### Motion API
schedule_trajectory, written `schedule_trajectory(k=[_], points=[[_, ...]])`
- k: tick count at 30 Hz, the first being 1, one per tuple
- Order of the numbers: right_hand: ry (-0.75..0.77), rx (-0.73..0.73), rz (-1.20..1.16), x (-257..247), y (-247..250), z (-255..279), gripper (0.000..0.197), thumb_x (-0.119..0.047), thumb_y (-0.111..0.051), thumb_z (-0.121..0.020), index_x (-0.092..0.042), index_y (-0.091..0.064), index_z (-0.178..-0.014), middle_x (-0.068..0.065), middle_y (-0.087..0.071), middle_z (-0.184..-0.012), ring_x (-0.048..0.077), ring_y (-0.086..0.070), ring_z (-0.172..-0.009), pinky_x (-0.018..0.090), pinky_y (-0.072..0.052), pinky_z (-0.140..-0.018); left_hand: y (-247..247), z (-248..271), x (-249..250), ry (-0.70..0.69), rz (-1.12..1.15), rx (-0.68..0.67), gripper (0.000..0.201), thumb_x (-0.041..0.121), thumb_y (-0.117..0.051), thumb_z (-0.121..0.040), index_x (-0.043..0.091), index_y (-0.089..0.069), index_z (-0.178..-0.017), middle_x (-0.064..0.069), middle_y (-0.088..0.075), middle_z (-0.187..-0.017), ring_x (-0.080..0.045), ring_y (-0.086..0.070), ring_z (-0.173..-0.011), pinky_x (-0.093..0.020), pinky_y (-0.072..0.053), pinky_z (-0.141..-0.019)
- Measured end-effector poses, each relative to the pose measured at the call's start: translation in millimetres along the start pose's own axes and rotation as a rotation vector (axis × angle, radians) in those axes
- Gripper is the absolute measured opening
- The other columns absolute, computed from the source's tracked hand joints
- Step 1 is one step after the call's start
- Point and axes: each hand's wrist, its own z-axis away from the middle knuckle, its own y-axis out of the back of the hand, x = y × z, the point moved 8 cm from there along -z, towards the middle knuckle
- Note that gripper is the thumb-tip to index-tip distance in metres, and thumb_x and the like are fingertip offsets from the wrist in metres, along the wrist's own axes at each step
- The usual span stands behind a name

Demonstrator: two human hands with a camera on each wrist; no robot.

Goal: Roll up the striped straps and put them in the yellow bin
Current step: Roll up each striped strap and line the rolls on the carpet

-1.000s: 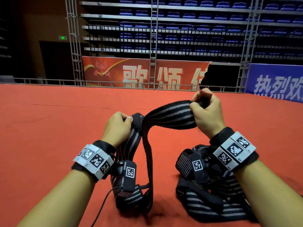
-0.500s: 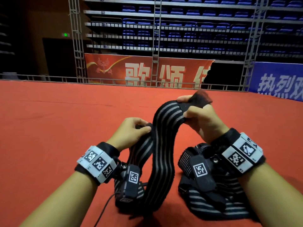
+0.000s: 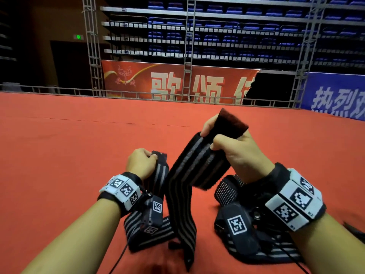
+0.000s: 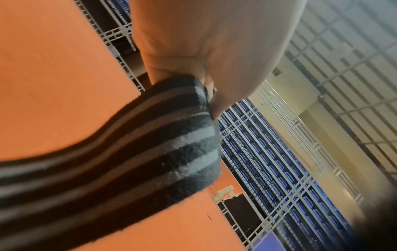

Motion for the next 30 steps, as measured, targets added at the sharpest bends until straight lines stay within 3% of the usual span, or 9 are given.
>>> schedule_trajectory(k=[3,6,9,11,15,18,21,27,30], points=[[-0.106,-0.036,0.103,19,1,-6,0.021,0.015,-0.044,-0.077,-0.002,-0.056,-0.081,0.012,-0.049,-0.068,0.021,-0.047,-0.051,0.025,-0.041,-0.043,12,-4,3,-0.029,0.15,0.08,0.021,0.018,-0.061,-0.091,0.016,-0.055,-0.071,-0.002,-0.059,-0.072,-0.027,-0.058,-0.079,-0.034,-0.043,-0.073],[-0.313,0.034,0.157,58,7,-7,0.023,0.017,-0.046,-0.082,-0.005,-0.05,-0.08,0.012,-0.049,-0.063,0.021,-0.051,-0.041,0.028,-0.045,-0.038,24,5,29,-0.202,0.325,0.136,0.011,0.013,-0.062,-0.092,0.017,-0.056,-0.082,0.007,-0.059,-0.079,-0.02,-0.058,-0.082,-0.031,-0.044,-0.077],[-0.512,0.08,-0.059,81,6,-2,0.024,0.016,-0.046,-0.081,-0.008,-0.048,-0.081,0.013,-0.051,-0.067,0.022,-0.052,-0.049,0.031,-0.051,-0.052,31,25,59,-0.354,0.438,0.122,0.016,0.009,-0.06,-0.093,0.02,-0.053,-0.084,0.004,-0.062,-0.081,-0.017,-0.059,-0.079,-0.032,-0.046,-0.075],[-0.55,0.053,-0.29,83,-3,2,0.03,0.017,-0.048,-0.068,-0.003,-0.052,-0.09,0.016,-0.056,-0.073,0.028,-0.059,-0.06,0.04,-0.057,-0.066,29,38,71,-0.382,0.482,0.067,0.015,0.011,-0.058,-0.094,0.022,-0.052,-0.085,-0.004,-0.066,-0.084,-0.019,-0.062,-0.079,-0.037,-0.049,-0.074],[-0.448,-0.035,-0.443,73,-18,3,0.056,0.014,-0.045,-0.052,0.0,-0.052,-0.105,0.02,-0.065,-0.088,0.032,-0.068,-0.079,0.042,-0.058,-0.08,25,59,84,-0.393,0.579,-0.009,0.009,0.014,-0.054,-0.096,0.022,-0.054,-0.092,-0.012,-0.07,-0.086,-0.027,-0.068,-0.079,-0.044,-0.053,-0.071],[-0.308,0.001,-0.219,65,-14,4,0.043,0.024,-0.066,-0.066,-0.006,-0.059,-0.097,0.014,-0.065,-0.082,0.019,-0.068,-0.067,0.033,-0.059,-0.073,18,69,87,-0.319,0.718,-0.115,0.016,0.006,-0.053,-0.097,0.021,-0.058,-0.1,-0.012,-0.073,-0.084,-0.025,-0.069,-0.073,-0.04,-0.054,-0.069],[-0.173,0.041,-0.05,56,-10,7,0.011,0.007,-0.061,-0.087,0.0,-0.061,-0.097,0.007,-0.065,-0.074,0.013,-0.064,-0.061,0.027,-0.057,-0.062,14,80,95,-0.29,0.8,-0.194,0.014,0.005,-0.057,-0.095,0.017,-0.064,-0.097,-0.008,-0.071,-0.078,-0.018,-0.065,-0.069,-0.031,-0.052,-0.065],[-0.046,0.021,0.155,48,-11,17,0.009,-0.016,-0.066,-0.09,-0.007,-0.066,-0.091,0.005,-0.065,-0.074,0.009,-0.058,-0.061,0.021,-0.046,-0.057,15,88,104,-0.395,0.751,-0.18,0.007,0.011,-0.057,-0.098,0.014,-0.063,-0.102,-0.012,-0.073,-0.09,-0.017,-0.067,-0.077,-0.036,-0.054,-0.068],[0.055,0.105,0.356,41,-3,20,0.028,-0.023,-0.063,-0.092,-0.01,-0.059,-0.068,0.002,-0.044,-0.075,0.004,-0.043,-0.066,0.018,-0.036,-0.063,12,87,98,-0.39,0.726,-0.152,0.011,0.006,-0.054,-0.098,0.014,-0.062,-0.1,-0.005,-0.071,-0.08,-0.015,-0.064,-0.07,-0.032,-0.051,-0.062]])
